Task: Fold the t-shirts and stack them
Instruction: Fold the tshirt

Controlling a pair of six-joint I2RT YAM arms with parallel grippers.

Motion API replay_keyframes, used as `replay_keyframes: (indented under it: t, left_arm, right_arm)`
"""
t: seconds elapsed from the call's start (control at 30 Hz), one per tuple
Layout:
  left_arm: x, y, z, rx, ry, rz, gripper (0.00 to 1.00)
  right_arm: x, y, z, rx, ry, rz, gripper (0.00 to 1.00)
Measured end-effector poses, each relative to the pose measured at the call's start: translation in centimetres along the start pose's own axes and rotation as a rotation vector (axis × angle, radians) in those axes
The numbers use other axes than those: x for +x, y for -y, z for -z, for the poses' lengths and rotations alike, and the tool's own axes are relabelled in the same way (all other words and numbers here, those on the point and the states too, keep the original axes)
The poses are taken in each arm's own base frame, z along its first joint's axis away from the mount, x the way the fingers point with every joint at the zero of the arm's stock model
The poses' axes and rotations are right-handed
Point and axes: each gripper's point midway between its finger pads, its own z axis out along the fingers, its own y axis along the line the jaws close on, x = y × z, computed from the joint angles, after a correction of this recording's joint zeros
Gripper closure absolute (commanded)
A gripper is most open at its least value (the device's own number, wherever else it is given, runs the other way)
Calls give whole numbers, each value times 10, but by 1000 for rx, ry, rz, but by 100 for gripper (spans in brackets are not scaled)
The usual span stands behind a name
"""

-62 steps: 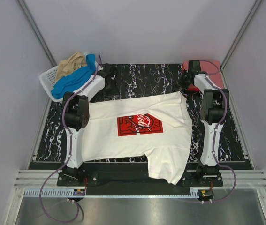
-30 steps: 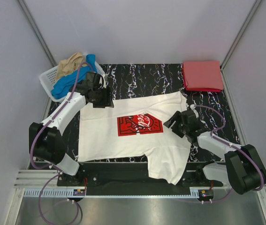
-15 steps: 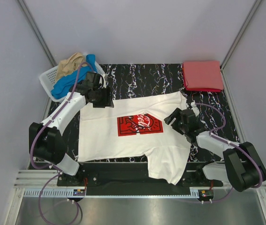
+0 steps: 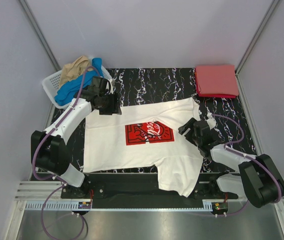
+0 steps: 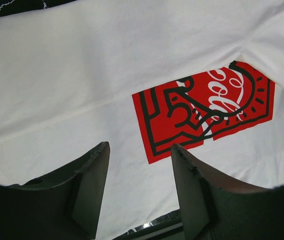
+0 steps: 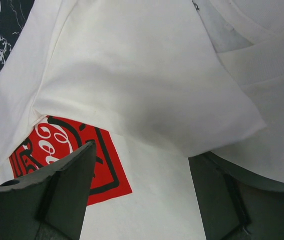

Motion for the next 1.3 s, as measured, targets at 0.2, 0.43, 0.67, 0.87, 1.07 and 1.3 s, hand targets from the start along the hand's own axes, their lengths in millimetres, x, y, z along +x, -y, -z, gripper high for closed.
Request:
replay_keyframes:
  t: [0.2, 0.43, 0.67, 0.87, 1.07, 1.3]
  left_arm:
    - [-1, -1, 0, -2, 1, 3, 43]
    - [-1, -2, 0, -3, 2, 5, 43]
    - [-1, -3, 0, -4, 3, 5, 43]
    - [-1, -3, 0, -4, 3, 4, 43]
    - [-1, -3, 0, -4, 3, 4, 43]
    - [-1, -3, 0, -4, 3, 4, 43]
  right_arm:
    - [0, -3, -10, -26, 20, -4, 19]
    - [-1, -17, -20, -93, 32, -2, 19]
    - [3, -17, -17, -109, 19, 14, 25]
    - [-5, -23, -5, -136, 38, 38, 32]
    - [-13, -30, 2, -163, 61, 48, 29]
    - [8, -13, -14, -112, -7, 71, 29]
